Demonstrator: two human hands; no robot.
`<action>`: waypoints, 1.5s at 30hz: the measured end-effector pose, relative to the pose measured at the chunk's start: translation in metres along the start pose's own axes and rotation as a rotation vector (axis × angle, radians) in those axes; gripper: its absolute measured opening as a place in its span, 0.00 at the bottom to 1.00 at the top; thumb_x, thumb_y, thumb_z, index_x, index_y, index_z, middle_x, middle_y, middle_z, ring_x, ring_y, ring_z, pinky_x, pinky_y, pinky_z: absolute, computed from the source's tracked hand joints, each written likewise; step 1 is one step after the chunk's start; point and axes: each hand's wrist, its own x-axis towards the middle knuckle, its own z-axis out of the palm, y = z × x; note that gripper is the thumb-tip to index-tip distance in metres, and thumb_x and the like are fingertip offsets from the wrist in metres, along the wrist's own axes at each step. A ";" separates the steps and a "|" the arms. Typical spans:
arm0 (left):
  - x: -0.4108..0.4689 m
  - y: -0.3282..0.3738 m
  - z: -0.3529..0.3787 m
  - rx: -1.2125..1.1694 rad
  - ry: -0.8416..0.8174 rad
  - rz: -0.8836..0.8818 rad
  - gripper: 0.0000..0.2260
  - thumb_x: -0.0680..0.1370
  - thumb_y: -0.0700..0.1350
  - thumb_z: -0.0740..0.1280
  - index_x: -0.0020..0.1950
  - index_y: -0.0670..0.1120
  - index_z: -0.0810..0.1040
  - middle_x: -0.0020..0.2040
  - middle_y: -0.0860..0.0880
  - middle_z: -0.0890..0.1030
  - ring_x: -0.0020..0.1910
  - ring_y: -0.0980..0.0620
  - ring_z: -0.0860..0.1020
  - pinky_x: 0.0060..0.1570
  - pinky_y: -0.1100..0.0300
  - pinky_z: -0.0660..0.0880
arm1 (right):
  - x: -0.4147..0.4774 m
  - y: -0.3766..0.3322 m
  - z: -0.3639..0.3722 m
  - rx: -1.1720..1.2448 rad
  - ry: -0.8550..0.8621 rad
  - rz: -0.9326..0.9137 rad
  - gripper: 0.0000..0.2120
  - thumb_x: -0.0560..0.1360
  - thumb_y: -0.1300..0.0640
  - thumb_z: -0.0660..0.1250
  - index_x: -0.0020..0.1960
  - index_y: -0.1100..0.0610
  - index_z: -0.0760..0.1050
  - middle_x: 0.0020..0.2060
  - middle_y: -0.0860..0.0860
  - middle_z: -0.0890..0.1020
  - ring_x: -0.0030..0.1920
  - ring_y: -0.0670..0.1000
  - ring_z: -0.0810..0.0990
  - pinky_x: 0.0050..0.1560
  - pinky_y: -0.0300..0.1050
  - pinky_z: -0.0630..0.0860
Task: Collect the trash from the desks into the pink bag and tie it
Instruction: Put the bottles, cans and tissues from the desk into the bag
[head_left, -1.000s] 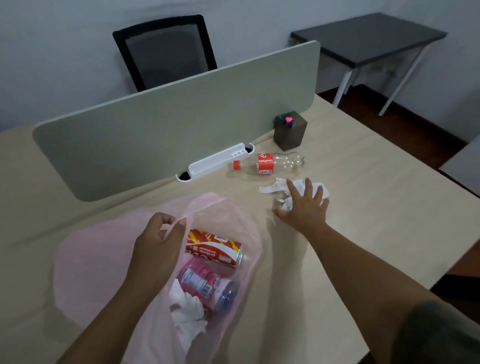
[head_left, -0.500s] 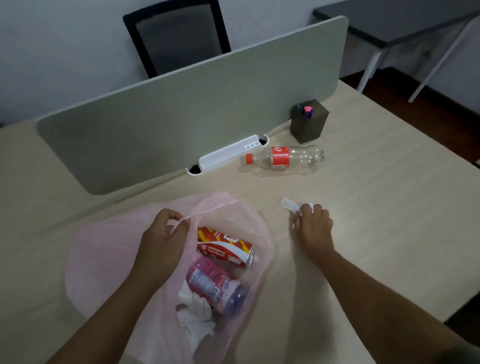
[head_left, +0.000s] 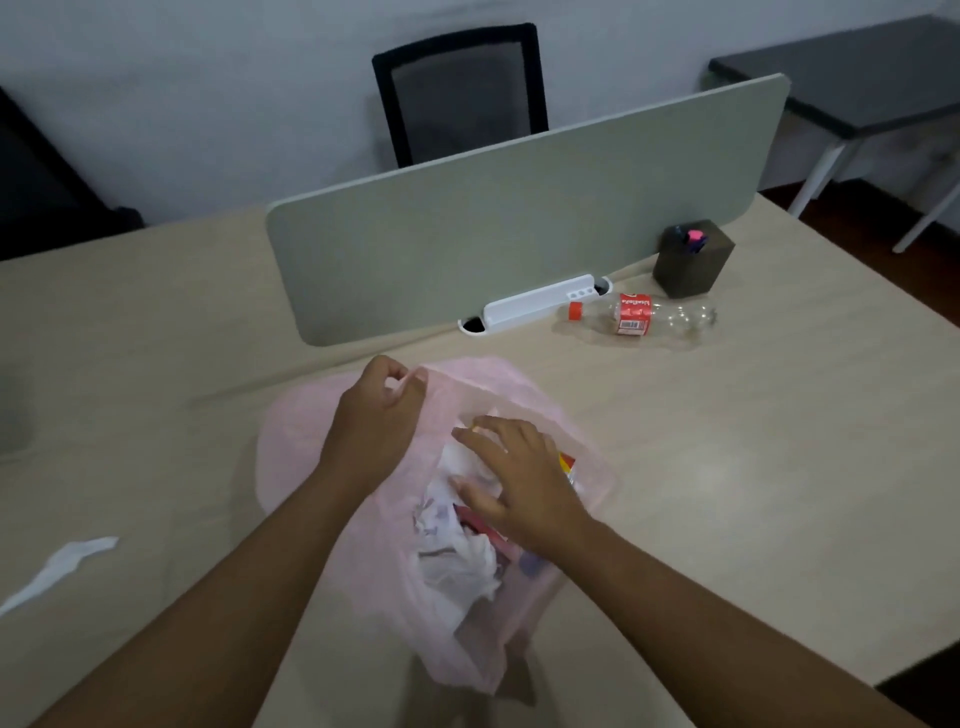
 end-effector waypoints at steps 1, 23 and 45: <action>0.001 -0.002 -0.001 -0.006 0.009 -0.004 0.11 0.75 0.62 0.59 0.43 0.57 0.71 0.34 0.53 0.79 0.29 0.57 0.74 0.30 0.59 0.68 | 0.000 0.010 -0.007 -0.010 0.073 0.002 0.22 0.75 0.41 0.62 0.64 0.49 0.75 0.60 0.51 0.77 0.60 0.57 0.74 0.57 0.53 0.69; 0.058 -0.011 0.067 -0.047 -0.005 -0.091 0.09 0.79 0.59 0.63 0.44 0.56 0.72 0.39 0.53 0.79 0.36 0.52 0.77 0.33 0.59 0.71 | 0.067 0.250 -0.084 -0.692 -0.006 0.639 0.27 0.74 0.56 0.68 0.70 0.57 0.63 0.62 0.59 0.70 0.59 0.61 0.70 0.60 0.53 0.70; -0.024 -0.017 0.009 -0.058 -0.003 0.002 0.12 0.77 0.58 0.62 0.42 0.51 0.73 0.35 0.50 0.79 0.33 0.53 0.75 0.34 0.60 0.69 | -0.079 0.173 -0.075 -0.478 -0.221 0.856 0.25 0.71 0.42 0.67 0.59 0.55 0.64 0.55 0.54 0.78 0.57 0.59 0.77 0.54 0.50 0.73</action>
